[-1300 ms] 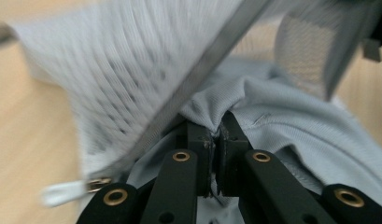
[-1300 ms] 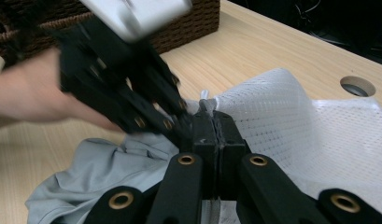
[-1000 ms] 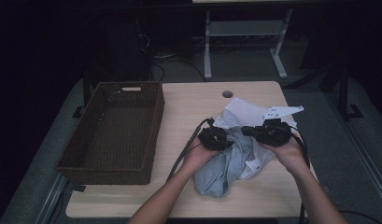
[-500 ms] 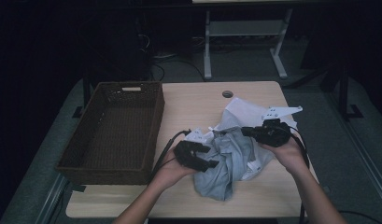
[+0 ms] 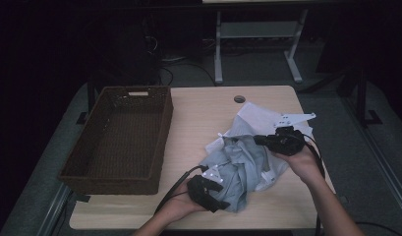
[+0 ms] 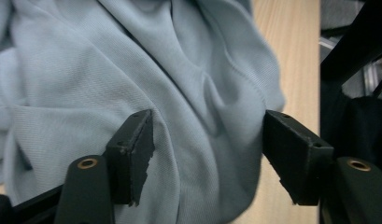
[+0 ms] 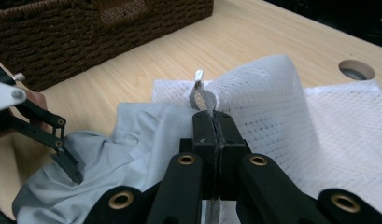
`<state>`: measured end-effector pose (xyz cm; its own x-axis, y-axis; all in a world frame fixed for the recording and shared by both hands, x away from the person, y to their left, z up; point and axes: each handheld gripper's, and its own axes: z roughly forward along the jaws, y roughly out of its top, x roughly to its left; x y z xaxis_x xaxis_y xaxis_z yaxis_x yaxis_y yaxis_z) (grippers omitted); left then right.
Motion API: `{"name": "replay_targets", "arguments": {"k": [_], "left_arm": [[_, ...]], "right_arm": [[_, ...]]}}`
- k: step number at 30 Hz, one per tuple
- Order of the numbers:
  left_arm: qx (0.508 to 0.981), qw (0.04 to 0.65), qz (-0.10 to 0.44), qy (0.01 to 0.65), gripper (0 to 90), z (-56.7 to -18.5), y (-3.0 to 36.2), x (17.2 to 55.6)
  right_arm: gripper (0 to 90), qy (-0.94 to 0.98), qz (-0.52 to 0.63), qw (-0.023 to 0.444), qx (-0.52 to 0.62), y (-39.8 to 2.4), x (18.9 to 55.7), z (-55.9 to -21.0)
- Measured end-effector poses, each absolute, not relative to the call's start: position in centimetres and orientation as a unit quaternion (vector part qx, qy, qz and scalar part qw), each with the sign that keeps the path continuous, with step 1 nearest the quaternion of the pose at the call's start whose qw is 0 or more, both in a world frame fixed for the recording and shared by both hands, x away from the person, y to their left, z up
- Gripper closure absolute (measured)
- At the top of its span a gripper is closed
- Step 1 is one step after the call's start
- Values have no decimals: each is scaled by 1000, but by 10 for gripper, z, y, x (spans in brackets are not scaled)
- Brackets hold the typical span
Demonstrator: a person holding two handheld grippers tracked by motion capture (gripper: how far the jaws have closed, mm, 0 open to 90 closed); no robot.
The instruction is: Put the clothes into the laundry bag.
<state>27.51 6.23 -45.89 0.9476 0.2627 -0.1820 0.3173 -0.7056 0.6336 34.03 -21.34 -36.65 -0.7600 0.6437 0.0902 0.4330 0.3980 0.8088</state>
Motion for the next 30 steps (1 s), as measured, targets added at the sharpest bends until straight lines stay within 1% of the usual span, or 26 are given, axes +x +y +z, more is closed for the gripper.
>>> {"name": "replay_targets", "arguments": {"k": [1,3,6,7,9,12,14,19,22,23,24,25,28,30], "left_arm": [[923,350,-32,155,408,-459,62,275],[926,345,-17,153,503,-458,63,276],[923,349,-10,162,631,-459,66,279],[923,349,-9,164,682,-460,67,279],[921,350,-9,170,728,-460,67,281],[922,347,-7,172,785,-460,68,282],[921,348,-12,175,820,-460,68,283],[920,348,-18,177,843,-461,68,284],[919,349,-22,179,844,-461,69,285],[919,350,-24,179,844,-461,69,285],[919,350,-26,180,844,-461,70,286],[918,352,-28,181,844,-461,70,286],[916,354,-35,188,850,-462,71,287],[914,355,-45,192,856,-460,71,288]], "right_arm": [[883,827,441,118,326,-214,341,-367],[883,829,440,116,326,-213,341,-369],[868,832,435,111,325,-211,341,-372],[835,832,433,109,328,-211,340,-374],[752,835,427,104,330,-213,338,-377],[690,836,422,105,336,-220,330,-382],[666,836,419,103,339,-227,323,-386],[569,839,405,105,348,-238,308,-401],[550,847,389,102,348,-237,305,-412],[553,848,384,99,350,-235,306,-414],[581,851,380,96,350,-233,308,-416],[679,852,377,96,351,-231,309,-418],[798,853,374,85,355,-230,310,-419],[822,849,381,79,356,-232,308,-415]]}}
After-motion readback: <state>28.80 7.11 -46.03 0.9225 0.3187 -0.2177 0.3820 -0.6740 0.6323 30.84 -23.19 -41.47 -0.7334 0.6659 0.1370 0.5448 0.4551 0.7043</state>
